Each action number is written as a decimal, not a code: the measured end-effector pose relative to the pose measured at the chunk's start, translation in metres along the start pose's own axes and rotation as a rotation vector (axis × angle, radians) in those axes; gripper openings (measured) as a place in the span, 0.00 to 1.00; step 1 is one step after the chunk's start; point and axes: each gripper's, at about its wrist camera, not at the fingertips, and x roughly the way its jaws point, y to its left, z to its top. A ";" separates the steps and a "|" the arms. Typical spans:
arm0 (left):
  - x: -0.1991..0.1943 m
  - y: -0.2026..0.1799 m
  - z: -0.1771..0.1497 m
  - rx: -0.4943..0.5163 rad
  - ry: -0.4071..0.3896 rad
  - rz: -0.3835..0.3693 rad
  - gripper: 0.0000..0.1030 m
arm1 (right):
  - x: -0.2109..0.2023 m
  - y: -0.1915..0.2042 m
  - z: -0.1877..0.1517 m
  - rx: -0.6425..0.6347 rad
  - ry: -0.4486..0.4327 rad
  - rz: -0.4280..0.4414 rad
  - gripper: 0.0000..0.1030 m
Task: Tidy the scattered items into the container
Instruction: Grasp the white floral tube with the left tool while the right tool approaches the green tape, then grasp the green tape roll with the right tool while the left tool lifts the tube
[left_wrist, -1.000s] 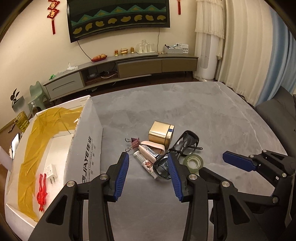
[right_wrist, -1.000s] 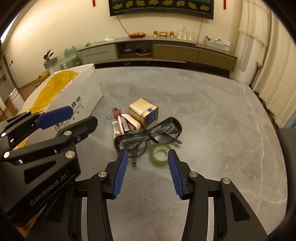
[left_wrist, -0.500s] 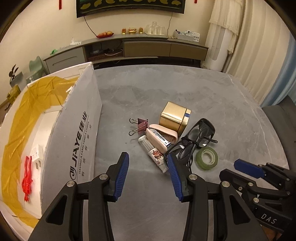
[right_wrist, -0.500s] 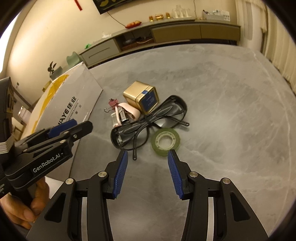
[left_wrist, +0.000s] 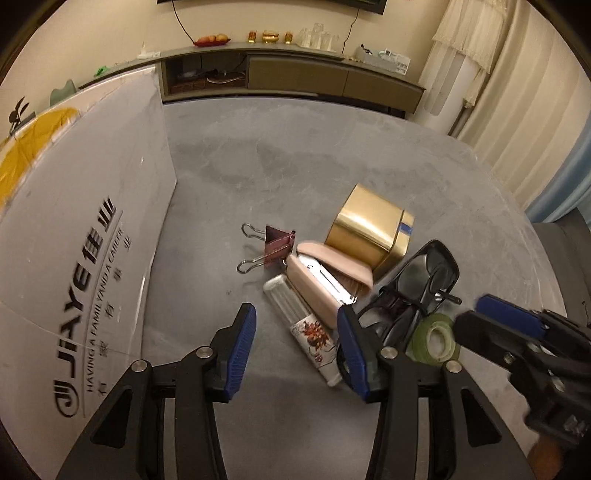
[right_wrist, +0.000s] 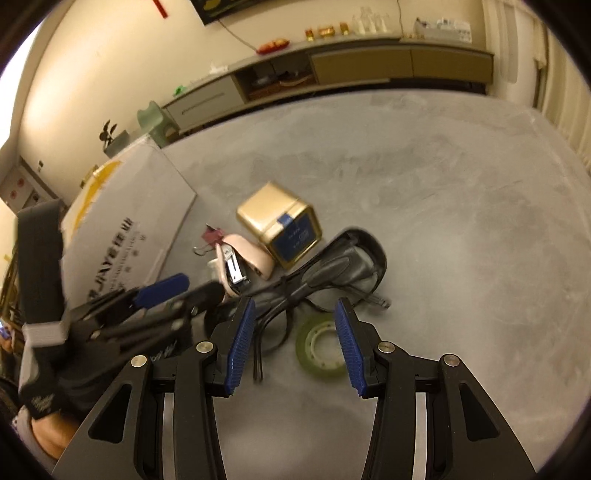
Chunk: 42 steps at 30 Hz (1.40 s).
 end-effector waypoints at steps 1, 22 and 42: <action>0.005 0.001 -0.003 -0.001 0.032 0.002 0.50 | 0.008 -0.002 -0.001 -0.007 0.028 -0.002 0.46; 0.010 0.003 0.010 -0.021 -0.012 0.035 0.54 | -0.023 -0.025 -0.011 -0.066 -0.013 -0.020 0.46; 0.006 -0.003 -0.023 0.036 0.033 0.047 0.28 | -0.006 -0.033 -0.025 -0.125 0.053 -0.084 0.40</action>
